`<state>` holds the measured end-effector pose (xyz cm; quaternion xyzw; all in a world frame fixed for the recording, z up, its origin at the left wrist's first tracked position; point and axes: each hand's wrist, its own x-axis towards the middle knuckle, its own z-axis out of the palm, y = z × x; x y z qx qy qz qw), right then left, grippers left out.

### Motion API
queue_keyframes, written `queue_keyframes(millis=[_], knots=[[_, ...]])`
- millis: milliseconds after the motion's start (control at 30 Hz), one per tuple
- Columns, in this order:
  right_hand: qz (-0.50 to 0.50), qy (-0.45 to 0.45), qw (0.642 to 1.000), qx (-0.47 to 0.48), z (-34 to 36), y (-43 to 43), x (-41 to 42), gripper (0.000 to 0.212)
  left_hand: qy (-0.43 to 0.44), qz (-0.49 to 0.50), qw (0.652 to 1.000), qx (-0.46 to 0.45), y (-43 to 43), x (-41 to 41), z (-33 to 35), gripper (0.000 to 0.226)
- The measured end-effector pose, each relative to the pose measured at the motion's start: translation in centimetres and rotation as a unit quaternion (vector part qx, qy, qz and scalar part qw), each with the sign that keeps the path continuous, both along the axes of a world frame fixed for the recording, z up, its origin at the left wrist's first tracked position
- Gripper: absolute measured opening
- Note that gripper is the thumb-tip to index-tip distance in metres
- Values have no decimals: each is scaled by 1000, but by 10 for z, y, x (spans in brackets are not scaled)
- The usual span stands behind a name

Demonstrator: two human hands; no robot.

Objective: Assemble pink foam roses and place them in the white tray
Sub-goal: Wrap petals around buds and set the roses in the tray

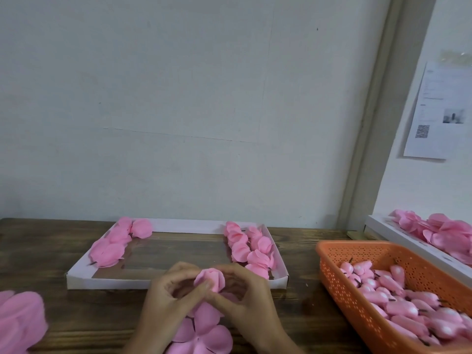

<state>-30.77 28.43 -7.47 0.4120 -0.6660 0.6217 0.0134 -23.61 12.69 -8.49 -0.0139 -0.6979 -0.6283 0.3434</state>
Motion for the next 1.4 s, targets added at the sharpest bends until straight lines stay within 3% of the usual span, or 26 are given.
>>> queue_keyframes(millis=[267, 533, 733, 1033, 1167, 1200, 1300, 1400], knots=[[22, -93, 993, -68, -3, -3, -11, 27, -46, -50, 994, 86, -1, 1, 1, 39], [60, -128, 986, -91, -6, -1, -20, 25, -78, 6, 990, 116, -5, -2, -4, 14], [93, -111, 988, -62, -3, -1, -14, 27, -81, 31, 980, 178, -6, -5, -8, 10], [77, -91, 993, -22, -3, -6, -6, 29, -34, 53, 992, 107, -4, -4, -8, 21], [66, -93, 993, -15, -2, -6, -5, 34, -11, 36, 995, 92, 0, -4, -6, 8], [61, -92, 994, -14, -2, -5, -4, 33, -9, 35, 995, 91, 0, -3, -7, 16], [53, -92, 994, -26, -2, -5, -4, 27, -8, 21, 995, 94, 1, -1, -6, 25], [60, -102, 992, -49, -2, -6, -4, 21, -4, 12, 996, 85, 2, 0, -2, 22]])
